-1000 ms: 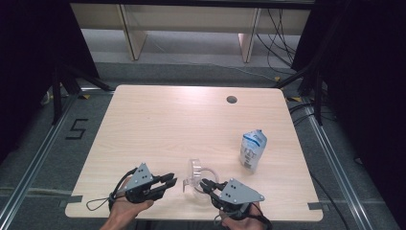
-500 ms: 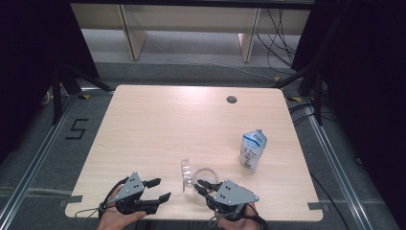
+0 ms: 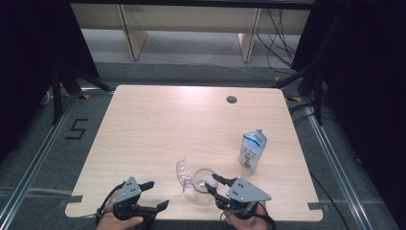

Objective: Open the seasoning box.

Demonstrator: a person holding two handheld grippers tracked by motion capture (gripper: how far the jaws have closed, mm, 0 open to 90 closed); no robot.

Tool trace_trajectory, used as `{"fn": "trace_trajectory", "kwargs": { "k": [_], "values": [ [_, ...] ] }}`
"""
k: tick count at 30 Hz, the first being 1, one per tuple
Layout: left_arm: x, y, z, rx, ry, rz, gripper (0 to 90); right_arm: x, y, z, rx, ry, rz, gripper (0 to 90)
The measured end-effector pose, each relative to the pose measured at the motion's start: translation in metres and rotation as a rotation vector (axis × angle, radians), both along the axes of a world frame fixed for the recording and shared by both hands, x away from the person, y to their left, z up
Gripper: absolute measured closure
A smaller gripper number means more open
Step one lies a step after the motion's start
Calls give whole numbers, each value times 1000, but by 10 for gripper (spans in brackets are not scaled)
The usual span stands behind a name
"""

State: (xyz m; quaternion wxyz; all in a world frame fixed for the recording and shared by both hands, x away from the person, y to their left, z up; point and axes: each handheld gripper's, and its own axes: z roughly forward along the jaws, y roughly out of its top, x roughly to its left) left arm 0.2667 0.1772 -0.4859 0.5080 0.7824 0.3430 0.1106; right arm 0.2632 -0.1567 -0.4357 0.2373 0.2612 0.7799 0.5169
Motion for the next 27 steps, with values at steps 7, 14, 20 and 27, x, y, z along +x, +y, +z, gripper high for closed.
{"fn": "trace_trajectory", "kwargs": {
  "k": [7,14,20,27],
  "values": [
    [-4,-5,-5,5,14,-46,149,5,-30,-6,47,10,-65,422],
    [-13,-10,-6,-5,5,-56,150,5,-52,-11,78,-20,-142,331],
    [-15,-10,-6,3,7,-55,150,6,-65,-15,89,10,-202,276],
    [-19,-10,-7,45,-6,-58,150,12,-81,-22,98,1,-282,169]
  ]
}}
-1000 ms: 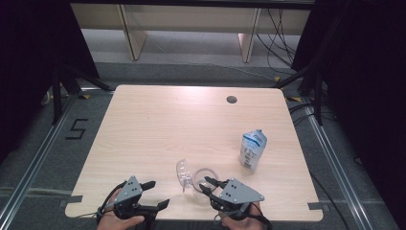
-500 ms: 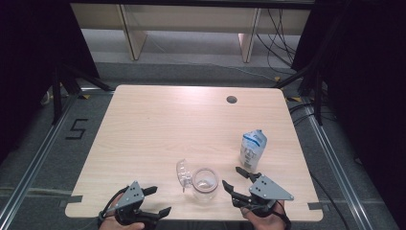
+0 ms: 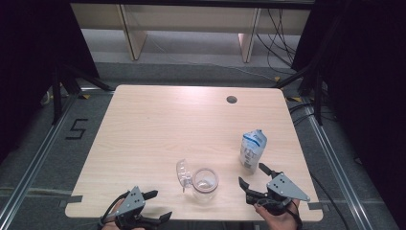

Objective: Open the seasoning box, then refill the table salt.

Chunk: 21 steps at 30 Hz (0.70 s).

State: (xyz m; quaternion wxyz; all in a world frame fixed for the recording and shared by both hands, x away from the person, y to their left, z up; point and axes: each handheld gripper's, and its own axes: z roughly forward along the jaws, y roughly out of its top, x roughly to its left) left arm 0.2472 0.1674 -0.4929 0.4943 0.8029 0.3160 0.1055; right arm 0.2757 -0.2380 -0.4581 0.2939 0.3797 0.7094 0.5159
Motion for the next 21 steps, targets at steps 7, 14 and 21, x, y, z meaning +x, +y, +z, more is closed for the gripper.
{"fn": "trace_trajectory", "kwargs": {
  "k": [7,14,21],
  "values": [
    [-6,-1,-1,-2,3,-2,151,8,-13,-9,21,26,3,156],
    [-5,0,-2,-11,2,1,151,14,-19,-15,30,42,-14,157],
    [-3,0,-2,-13,2,3,151,22,-25,-20,-6,39,-32,157]
  ]
}}
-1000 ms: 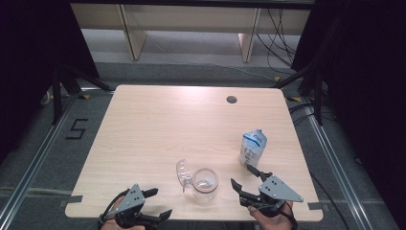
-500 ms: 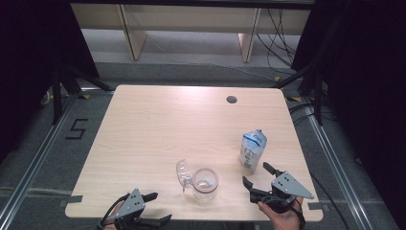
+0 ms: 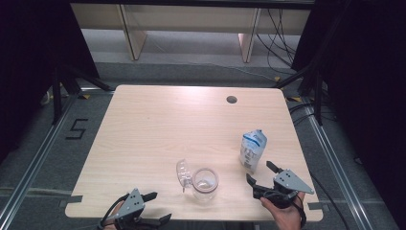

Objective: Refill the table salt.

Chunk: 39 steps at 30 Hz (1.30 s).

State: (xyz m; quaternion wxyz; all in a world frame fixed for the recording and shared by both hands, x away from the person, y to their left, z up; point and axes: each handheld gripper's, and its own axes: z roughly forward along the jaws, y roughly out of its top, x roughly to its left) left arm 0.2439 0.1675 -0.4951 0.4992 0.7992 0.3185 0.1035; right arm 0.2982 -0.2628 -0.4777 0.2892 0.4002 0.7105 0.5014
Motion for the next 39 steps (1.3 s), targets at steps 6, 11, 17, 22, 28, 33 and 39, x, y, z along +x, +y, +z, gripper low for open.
{"fn": "trace_trajectory", "kwargs": {
  "k": [6,11,17,22,28,33,39],
  "values": [
    [-1,2,0,4,-4,12,151,10,-3,-5,4,-3,-17,156],
    [-2,2,0,-11,11,35,151,19,0,-8,-10,-17,-24,156],
    [-2,3,1,-2,-10,10,151,30,4,-12,-20,-13,-17,157],
    [-3,4,1,3,-12,21,151,39,11,-14,-44,-6,-38,158],
    [-4,2,0,9,-16,5,151,48,16,-17,-54,-4,-64,159],
    [-4,2,0,0,-10,14,151,56,17,-17,-42,-14,-73,161],
    [-6,0,-1,-9,10,28,151,61,21,-19,-37,-13,-62,159]
  ]
}}
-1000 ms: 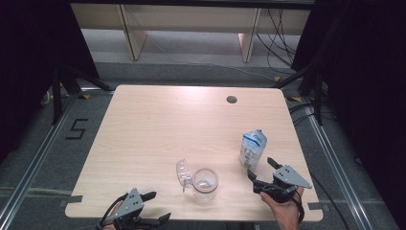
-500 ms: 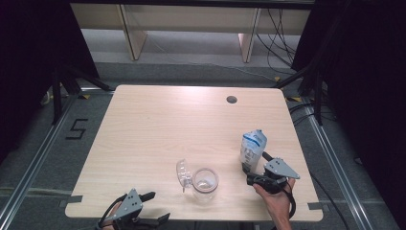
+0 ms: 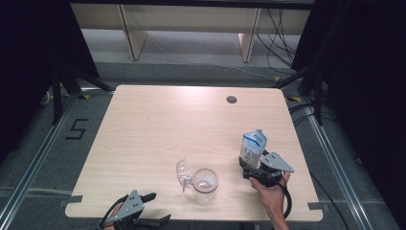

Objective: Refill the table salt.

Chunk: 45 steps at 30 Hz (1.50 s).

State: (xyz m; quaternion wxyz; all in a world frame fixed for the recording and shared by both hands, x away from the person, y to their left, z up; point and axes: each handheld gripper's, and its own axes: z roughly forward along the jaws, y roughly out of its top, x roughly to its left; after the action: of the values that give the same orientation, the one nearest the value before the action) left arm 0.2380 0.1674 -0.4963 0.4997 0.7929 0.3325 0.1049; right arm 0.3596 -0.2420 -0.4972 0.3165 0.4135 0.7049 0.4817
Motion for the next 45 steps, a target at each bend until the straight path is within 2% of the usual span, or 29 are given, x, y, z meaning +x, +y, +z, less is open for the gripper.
{"fn": "trace_trajectory", "kwargs": {
  "k": [5,8,12,13,14,15,17,21,22,23,24,25,26,27,32,33,34,35,36,38,40,41,44,45],
  "values": [
    [0,1,0,3,-5,-2,150,1,2,0,-7,-9,-14,156],
    [0,0,0,-2,-3,0,150,4,1,0,13,-31,-38,156],
    [0,0,0,-2,-2,0,150,9,-1,-2,33,-24,-20,156],
    [1,1,0,7,-16,-13,151,10,0,-3,29,-37,-29,157],
    [1,2,1,19,-23,-18,151,11,1,-3,31,-20,-26,158],
    [1,2,1,18,-22,-17,150,12,1,-4,26,-41,-26,158],
    [2,1,0,14,-23,-19,151,13,2,-5,29,-26,-20,160],
    [1,2,1,16,-21,-16,150,14,3,-6,35,-36,-39,176],
    [1,1,1,12,-21,-17,150,15,2,-6,29,-36,-28,180],
    [0,0,0,7,-1,-3,150,16,2,-6,28,-39,-26,182],
    [0,0,0,7,-1,-3,150,16,2,-6,28,-39,-26,182],
    [1,2,0,26,-4,-5,150,15,3,-7,39,-33,-42,185],
    [1,2,0,24,-4,-7,151,16,2,-7,39,-35,-43,191],
    [0,0,0,-8,3,-1,150,16,2,-7,40,-30,-29,196],
    [0,0,0,-2,-3,-1,151,17,1,-8,60,-30,-35,216],
    [0,0,0,-6,1,2,150,19,1,-9,47,-41,-24,219],
    [0,0,0,12,-2,0,150,18,2,-9,53,-34,-27,227],
    [1,1,0,26,-24,-21,150,18,2,-9,43,-21,-27,235],
    [1,1,1,25,-22,-20,150,19,3,-10,47,-29,-23,239],
    [0,0,0,-4,1,-7,150,18,4,-10,41,-27,-30,243],
    [0,0,0,3,-1,0,150,20,5,-12,49,-38,-21,249],
    [0,0,0,11,-1,-1,151,20,4,-11,38,-30,-24,251],
    [0,0,0,5,-1,1,151,20,5,-11,43,-25,-26,254],
    [1,0,0,3,0,-12,150,20,5,-11,43,-28,-27,259]
  ]
}}
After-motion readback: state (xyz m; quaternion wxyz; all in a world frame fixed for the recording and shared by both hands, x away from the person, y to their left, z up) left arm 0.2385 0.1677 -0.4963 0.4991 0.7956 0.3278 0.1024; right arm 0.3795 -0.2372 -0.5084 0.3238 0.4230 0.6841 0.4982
